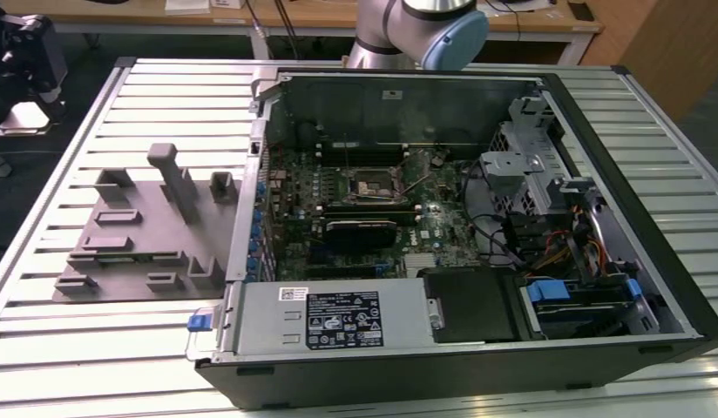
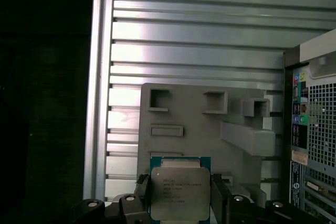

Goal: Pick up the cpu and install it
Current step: 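Pick up the cpu and move it towards the insertion slot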

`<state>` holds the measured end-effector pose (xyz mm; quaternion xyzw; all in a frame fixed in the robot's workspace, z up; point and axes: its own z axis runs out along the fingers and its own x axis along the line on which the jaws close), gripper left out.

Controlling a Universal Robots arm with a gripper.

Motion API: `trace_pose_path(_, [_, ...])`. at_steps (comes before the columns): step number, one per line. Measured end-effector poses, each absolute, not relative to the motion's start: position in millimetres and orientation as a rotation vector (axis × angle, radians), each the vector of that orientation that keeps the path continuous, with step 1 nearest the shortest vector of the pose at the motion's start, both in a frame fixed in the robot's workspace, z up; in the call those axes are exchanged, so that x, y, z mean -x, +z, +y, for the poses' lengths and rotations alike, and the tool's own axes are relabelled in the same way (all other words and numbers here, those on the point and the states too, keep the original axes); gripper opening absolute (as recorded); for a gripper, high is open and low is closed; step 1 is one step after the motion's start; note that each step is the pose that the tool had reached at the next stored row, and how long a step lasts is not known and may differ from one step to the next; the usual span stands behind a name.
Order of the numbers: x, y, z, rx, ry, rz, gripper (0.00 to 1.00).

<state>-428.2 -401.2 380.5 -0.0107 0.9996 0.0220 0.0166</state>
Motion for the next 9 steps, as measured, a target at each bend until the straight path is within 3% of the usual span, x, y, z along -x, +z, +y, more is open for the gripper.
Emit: trace_pose_path(9, [413, 380, -401, 0.033, 0.069, 3.107, 0.54])
